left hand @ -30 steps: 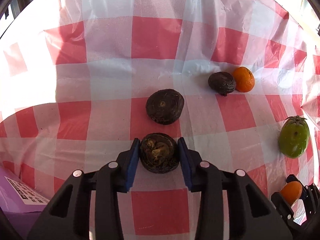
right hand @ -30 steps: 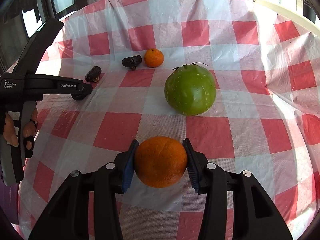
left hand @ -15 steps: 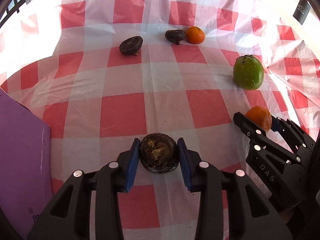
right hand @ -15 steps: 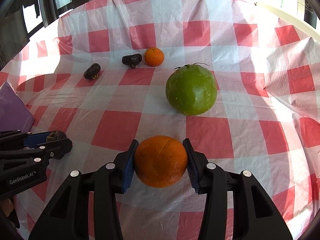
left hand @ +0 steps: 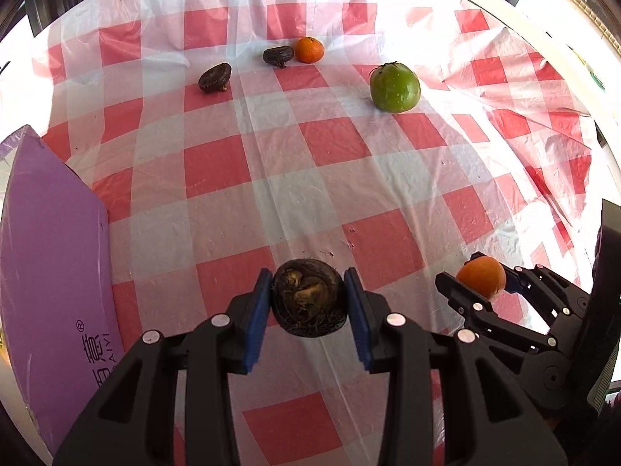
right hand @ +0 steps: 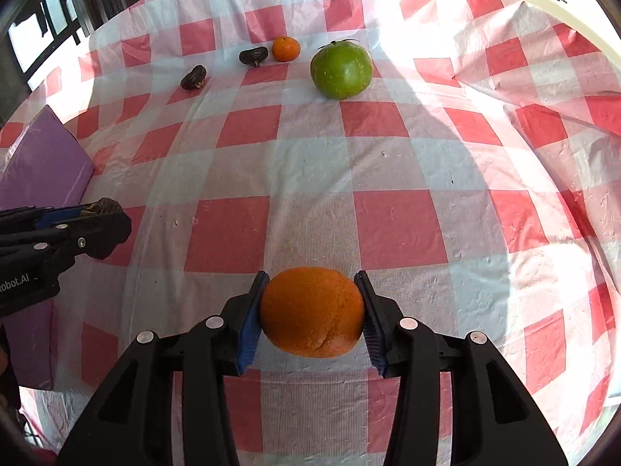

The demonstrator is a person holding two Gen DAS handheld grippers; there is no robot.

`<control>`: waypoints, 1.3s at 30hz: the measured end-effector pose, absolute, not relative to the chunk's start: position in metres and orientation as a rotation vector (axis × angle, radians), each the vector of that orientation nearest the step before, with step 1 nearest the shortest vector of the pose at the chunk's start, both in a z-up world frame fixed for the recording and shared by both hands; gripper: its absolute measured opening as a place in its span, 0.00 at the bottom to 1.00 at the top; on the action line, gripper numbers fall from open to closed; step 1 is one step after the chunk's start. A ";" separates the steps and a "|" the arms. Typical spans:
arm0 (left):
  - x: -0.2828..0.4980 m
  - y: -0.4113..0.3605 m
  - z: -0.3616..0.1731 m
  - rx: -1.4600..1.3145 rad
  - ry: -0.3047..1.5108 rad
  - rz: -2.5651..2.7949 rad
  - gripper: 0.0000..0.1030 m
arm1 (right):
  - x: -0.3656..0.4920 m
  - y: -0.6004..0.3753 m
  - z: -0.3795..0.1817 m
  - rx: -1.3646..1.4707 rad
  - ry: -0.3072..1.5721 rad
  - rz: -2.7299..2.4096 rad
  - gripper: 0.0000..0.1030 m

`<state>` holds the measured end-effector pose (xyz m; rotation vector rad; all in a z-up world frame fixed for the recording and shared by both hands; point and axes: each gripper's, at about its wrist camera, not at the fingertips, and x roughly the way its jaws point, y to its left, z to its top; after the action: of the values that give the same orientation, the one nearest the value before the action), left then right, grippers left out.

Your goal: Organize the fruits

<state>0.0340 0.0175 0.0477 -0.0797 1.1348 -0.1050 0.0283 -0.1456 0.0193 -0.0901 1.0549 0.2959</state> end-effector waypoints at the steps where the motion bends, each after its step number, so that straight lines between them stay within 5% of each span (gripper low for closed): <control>1: 0.028 0.020 0.052 -0.079 1.133 -0.117 0.37 | 0.021 -0.144 0.018 -0.087 1.064 0.291 0.43; 13: 0.004 0.037 0.088 -0.098 1.134 -0.242 0.37 | -0.026 -0.108 0.036 -0.094 1.158 0.232 0.43; 25: -0.042 0.093 0.159 0.008 0.966 -0.305 0.37 | -0.056 -0.092 0.125 -0.042 0.937 0.184 0.43; 39: -0.035 0.128 0.156 -0.011 0.906 -0.352 0.37 | -0.043 -0.022 0.099 -0.144 0.974 0.224 0.43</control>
<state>-0.0346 0.1277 0.1563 -0.0106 0.9059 -0.3519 -0.0435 -0.0223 0.0995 -0.1444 0.9738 0.2245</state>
